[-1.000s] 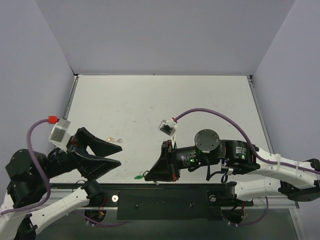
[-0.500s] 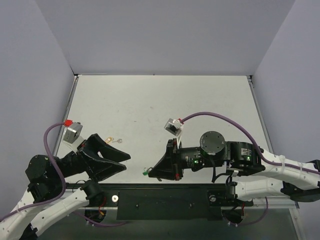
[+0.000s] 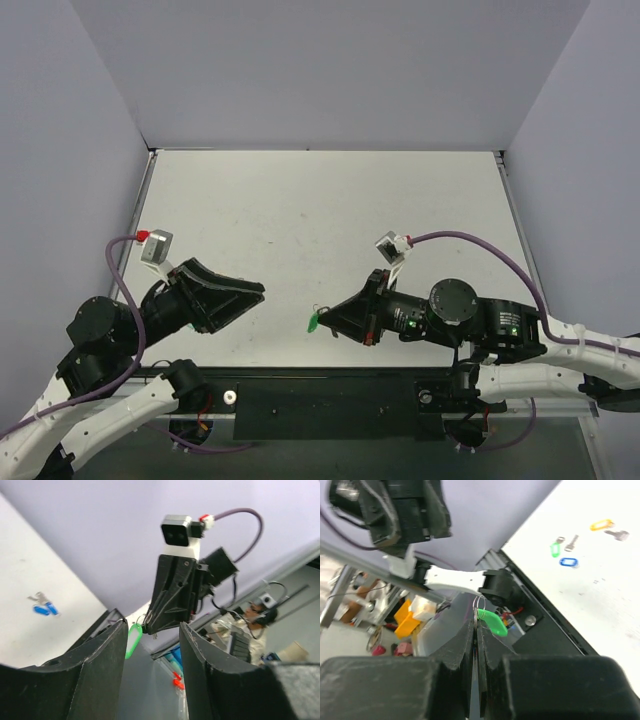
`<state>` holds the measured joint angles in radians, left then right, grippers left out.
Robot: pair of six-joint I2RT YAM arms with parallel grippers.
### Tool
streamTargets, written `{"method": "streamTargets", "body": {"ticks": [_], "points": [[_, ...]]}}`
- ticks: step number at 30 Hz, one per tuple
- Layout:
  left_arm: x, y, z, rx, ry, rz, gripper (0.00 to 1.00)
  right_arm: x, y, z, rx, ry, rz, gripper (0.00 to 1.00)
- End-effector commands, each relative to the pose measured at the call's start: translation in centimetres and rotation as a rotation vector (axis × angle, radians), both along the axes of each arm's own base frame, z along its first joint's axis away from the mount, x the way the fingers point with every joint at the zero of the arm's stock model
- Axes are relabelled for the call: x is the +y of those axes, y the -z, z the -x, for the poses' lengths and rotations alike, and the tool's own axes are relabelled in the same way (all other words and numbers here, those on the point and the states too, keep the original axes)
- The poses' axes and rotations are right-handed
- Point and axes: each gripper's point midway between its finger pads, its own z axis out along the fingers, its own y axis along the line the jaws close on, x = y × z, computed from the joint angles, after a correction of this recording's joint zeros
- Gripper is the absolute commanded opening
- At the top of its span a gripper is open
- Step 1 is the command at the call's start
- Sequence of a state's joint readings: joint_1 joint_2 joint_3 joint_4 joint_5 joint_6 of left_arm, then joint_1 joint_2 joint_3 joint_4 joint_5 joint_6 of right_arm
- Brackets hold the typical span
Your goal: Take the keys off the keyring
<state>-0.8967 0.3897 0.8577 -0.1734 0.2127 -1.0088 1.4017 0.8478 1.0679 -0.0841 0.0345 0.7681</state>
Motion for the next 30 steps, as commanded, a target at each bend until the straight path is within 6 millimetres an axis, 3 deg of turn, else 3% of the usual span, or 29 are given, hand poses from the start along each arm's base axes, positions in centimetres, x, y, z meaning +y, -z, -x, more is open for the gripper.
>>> {"method": "streamTargets", "body": {"ticks": [1,3,7,8,14,21,30], "points": [[0.7,3.7,-2.7,0.096,-0.150,-0.205,0.54,-1.3,1.2,-3.1,0.047,0.206,0.066,0.00],[0.4,4.1,-2.6,0.100,-0.137,-0.183,0.55,-1.7,1.8,-3.7,0.088,0.266,0.069,0.00],[-0.2,4.1,-2.0,0.078,-0.086,-0.128,0.55,-1.3,2.5,-2.7,0.089,0.231,0.043,0.00],[-0.5,3.6,-1.4,0.048,-0.051,-0.099,0.55,-0.9,1.3,-2.4,0.076,0.203,-0.016,0.00],[-0.7,0.0,1.7,-0.115,0.107,0.097,0.55,0.9,-0.6,-0.5,0.068,0.075,-0.140,0.00],[-0.8,-1.0,3.3,-0.182,0.195,0.173,0.55,3.0,-3.0,2.5,0.046,-0.111,-0.245,0.00],[-0.8,-0.5,3.4,-0.188,0.200,0.170,0.52,3.2,-4.7,3.1,0.018,-0.151,-0.288,0.00]]}}
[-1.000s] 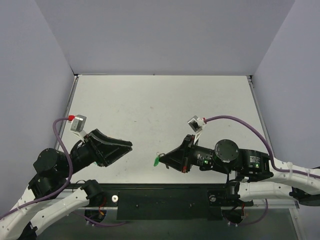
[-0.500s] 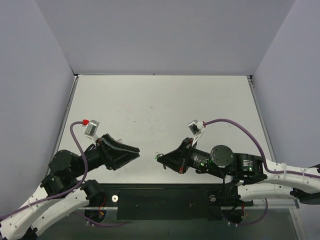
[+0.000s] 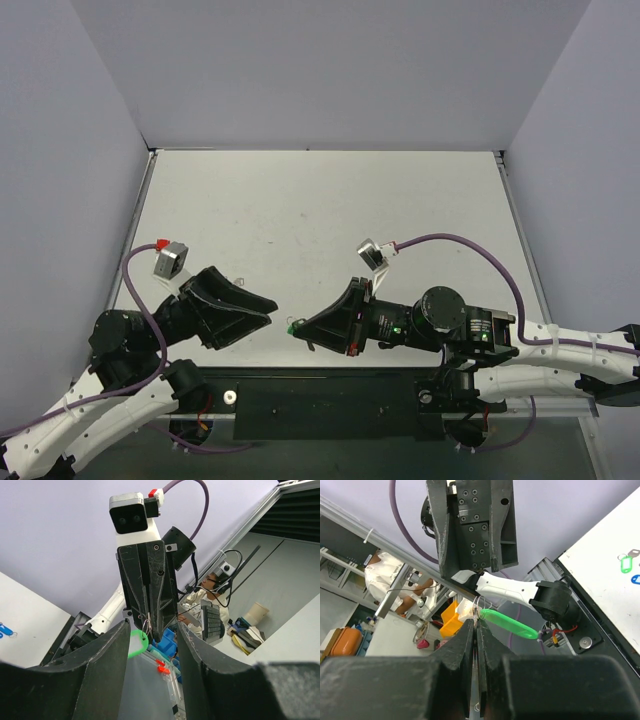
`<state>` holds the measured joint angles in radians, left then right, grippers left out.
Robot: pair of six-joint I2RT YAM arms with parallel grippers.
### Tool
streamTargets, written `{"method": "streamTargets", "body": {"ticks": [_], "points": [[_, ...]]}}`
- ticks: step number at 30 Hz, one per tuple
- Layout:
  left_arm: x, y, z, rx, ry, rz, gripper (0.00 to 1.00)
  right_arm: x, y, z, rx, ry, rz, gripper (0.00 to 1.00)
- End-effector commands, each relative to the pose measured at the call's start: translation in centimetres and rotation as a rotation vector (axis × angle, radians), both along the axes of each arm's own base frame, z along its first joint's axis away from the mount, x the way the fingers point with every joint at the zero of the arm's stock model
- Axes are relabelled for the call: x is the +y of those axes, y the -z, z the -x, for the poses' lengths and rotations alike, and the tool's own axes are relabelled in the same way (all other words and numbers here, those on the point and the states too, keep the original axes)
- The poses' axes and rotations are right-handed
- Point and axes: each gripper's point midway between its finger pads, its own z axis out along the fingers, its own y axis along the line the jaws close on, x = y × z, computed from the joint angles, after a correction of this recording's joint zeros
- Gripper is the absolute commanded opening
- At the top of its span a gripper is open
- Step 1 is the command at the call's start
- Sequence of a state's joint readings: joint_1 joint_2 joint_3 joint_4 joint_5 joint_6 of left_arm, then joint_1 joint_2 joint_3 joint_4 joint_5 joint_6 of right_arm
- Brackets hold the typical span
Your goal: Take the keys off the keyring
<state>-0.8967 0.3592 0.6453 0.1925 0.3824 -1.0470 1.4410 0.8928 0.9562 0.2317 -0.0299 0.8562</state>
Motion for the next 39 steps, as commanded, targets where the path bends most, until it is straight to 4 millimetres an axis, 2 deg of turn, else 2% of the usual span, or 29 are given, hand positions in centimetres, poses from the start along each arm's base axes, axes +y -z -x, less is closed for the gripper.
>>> {"method": "streamTargets", "body": {"ticks": [1,18,39], "points": [[0.6,-1.2,1.0,-0.050,0.031,0.058,0.51,0.0,-3.3,0.8,-0.044,-0.041,-0.110,0.00],[-0.1,0.1,1.0,-0.040,0.053,0.015,0.45,0.8,-3.5,0.8,-0.055,-0.048,-0.112,0.00],[0.0,0.6,1.1,-0.030,0.052,0.005,0.38,1.4,-3.7,0.8,-0.056,-0.054,-0.116,0.00]]}}
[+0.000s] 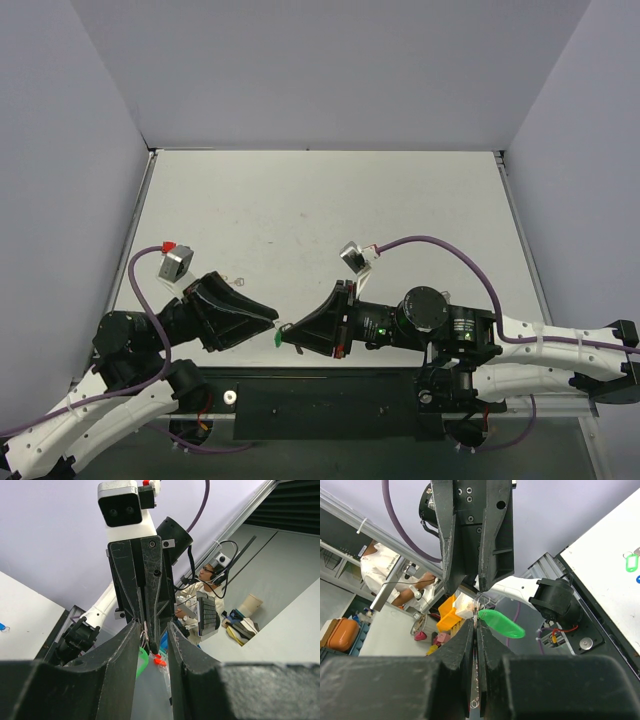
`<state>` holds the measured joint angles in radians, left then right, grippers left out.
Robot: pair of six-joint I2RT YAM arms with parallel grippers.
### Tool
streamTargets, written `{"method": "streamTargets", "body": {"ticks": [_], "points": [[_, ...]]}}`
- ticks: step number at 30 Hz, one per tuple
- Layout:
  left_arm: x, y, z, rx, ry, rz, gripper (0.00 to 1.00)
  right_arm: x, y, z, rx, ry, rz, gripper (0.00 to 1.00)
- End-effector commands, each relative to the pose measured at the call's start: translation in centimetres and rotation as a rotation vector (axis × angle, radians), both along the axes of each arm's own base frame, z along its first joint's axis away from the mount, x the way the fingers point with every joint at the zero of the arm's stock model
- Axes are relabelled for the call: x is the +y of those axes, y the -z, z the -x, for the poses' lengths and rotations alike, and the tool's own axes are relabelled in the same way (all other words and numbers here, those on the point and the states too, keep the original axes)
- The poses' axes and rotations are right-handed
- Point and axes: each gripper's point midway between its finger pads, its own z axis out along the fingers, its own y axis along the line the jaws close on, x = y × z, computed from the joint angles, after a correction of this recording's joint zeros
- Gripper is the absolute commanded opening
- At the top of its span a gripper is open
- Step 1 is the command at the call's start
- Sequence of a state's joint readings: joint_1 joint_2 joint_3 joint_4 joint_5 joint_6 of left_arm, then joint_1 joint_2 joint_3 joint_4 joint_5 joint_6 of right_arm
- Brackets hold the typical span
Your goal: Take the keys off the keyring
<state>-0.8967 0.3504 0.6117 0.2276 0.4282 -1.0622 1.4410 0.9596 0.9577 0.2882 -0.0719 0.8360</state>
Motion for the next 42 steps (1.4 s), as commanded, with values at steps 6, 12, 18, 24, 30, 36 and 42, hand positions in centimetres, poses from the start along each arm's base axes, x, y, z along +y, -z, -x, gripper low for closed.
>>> {"method": "streamTargets", "body": {"ticks": [6,12,18,24,30,36,42], "points": [[0.1,0.3,0.1,-0.009,0.003,-0.005,0.37,-0.3,-4.6,0.5,-0.031,-0.021,-0.129,0.00],[0.0,0.4,0.1,-0.006,-0.001,-0.009,0.36,-0.1,-4.8,0.6,-0.032,-0.027,-0.129,0.00],[0.1,0.3,0.1,-0.010,-0.001,-0.007,0.34,0.2,-4.4,0.6,-0.030,-0.029,-0.117,0.00],[0.3,0.1,0.3,-0.015,-0.004,-0.001,0.30,0.2,-4.2,0.4,-0.029,-0.021,-0.112,0.00],[0.2,0.2,0.2,-0.006,-0.004,-0.011,0.02,0.2,-4.0,0.2,-0.026,-0.006,-0.096,0.00],[0.3,0.2,-0.2,-0.001,-0.030,-0.032,0.00,0.1,-3.7,-0.3,-0.031,0.022,-0.070,0.18],[0.6,0.4,-0.8,0.019,-0.074,-0.033,0.00,-0.2,-4.2,-0.8,-0.039,0.050,-0.095,0.40]]}}
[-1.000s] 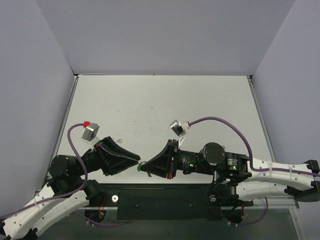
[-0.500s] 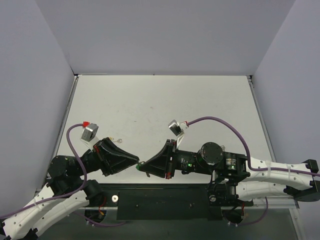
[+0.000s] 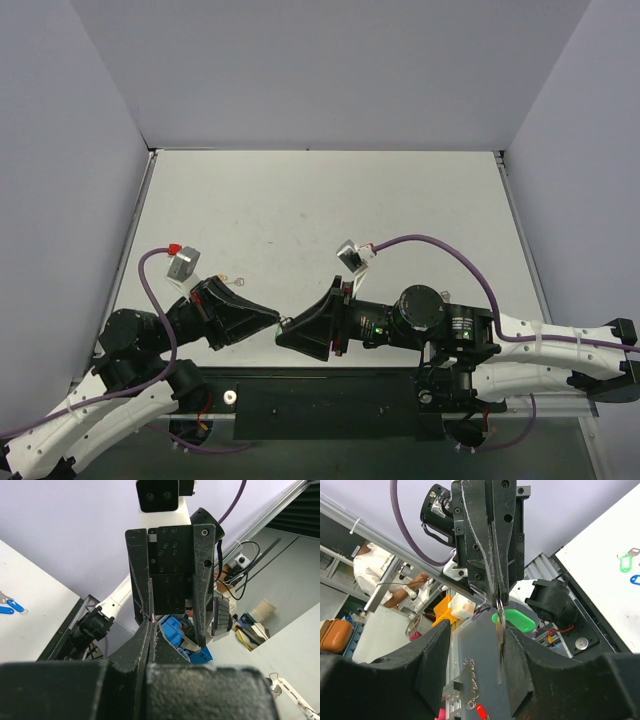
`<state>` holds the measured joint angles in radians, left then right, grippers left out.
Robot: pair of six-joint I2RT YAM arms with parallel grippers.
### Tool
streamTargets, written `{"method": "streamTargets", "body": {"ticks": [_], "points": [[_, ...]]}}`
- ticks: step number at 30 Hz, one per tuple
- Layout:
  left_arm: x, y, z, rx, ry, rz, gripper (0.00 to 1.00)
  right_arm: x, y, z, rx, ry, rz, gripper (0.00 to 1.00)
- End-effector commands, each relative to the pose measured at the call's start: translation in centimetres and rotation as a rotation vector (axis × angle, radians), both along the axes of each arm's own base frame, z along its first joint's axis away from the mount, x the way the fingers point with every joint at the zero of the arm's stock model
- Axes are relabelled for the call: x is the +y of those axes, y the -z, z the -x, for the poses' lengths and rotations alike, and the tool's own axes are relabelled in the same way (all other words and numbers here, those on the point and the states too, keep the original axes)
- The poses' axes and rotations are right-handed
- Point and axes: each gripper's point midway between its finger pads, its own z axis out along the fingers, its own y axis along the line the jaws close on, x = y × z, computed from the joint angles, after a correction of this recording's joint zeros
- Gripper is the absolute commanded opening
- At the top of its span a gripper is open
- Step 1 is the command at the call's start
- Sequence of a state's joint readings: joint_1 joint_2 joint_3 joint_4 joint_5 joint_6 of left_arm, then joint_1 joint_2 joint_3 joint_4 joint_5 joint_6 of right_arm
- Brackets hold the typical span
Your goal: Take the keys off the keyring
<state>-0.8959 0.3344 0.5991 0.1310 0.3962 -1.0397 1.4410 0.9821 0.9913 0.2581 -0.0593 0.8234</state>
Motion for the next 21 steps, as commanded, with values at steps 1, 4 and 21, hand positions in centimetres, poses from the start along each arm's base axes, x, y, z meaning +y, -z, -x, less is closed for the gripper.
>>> {"method": "streamTargets", "body": {"ticks": [1,4,21], "points": [[1.1,-1.8,0.1,-0.029,-0.038,0.035,0.00,-0.6,-4.2,-0.6,-0.030,0.040,-0.118,0.40],[1.2,-2.0,0.0,-0.026,-0.049,0.040,0.00,-0.6,-4.1,-0.7,-0.032,0.048,-0.116,0.40],[1.5,-1.7,-0.4,-0.008,-0.078,0.036,0.00,-0.6,-2.9,-2.4,-0.030,0.137,-0.064,0.29]]}}
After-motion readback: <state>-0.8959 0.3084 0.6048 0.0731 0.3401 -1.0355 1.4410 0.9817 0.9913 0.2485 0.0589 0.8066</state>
